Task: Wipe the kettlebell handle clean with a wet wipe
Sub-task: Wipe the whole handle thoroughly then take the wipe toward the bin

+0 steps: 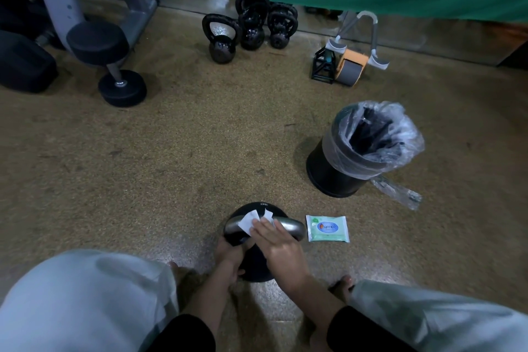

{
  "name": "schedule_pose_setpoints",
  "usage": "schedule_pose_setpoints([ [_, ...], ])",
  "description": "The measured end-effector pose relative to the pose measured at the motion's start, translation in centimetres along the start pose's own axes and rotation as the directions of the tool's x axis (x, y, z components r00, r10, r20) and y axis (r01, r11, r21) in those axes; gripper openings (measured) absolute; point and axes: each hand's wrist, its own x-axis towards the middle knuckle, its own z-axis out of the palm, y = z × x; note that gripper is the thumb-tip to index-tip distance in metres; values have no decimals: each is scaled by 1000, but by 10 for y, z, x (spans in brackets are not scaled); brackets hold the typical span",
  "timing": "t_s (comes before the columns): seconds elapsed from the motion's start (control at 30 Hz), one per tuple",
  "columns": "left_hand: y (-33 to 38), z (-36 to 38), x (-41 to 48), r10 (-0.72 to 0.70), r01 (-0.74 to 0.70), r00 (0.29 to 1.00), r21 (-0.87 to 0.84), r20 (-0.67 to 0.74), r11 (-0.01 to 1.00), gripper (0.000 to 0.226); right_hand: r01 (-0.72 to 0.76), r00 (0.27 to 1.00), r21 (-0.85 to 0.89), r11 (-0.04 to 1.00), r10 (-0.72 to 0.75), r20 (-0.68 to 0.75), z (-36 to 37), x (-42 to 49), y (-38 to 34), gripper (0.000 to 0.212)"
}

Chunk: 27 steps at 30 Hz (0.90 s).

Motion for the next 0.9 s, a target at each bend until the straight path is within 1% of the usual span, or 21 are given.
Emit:
schedule_pose_setpoints([
  [0.07,1,0,2,-4,4,1000,24,-15,1000,58,-1,1000,-19,1000,1,-16,-3,-6,9,53],
  [0.17,2,-1,2,0,1,1000,47,-29,999,59,-41,998,-33,999,40,-39,-7,-2,13,55],
  [0.2,1,0,2,2,-1,1000,47,-23,999,58,-40,998,-33,999,38,-43,-7,1,11,55],
  [0.3,-2,0,2,9,-9,1000,24,-10,1000,53,25,999,-45,999,-27,-41,-1,-1,0,51],
  [0.37,-1,0,3,9,-9,1000,40,-17,999,53,48,997,-57,997,-51,-50,3,-8,3,49],
  [0.47,2,1,2,9,-8,1000,63,-18,998,56,17,996,-103,995,-26,-82,1,-14,14,48],
  [0.6,0,0,3,5,-5,1000,57,-5,998,45,-10,994,-80,997,1,-106,-2,-2,6,48],
  [0.73,-1,-1,1,26,-25,1000,75,-13,997,45,42,996,-60,997,-47,-74,7,-12,3,46],
  [0.83,4,0,-1,17,-16,1000,57,-17,998,46,20,997,-51,998,-24,-78,-1,-12,13,48],
  [0.9,4,-1,-1,2,-2,1000,45,-9,999,49,0,999,-48,999,-3,-53,-7,-4,11,51],
])
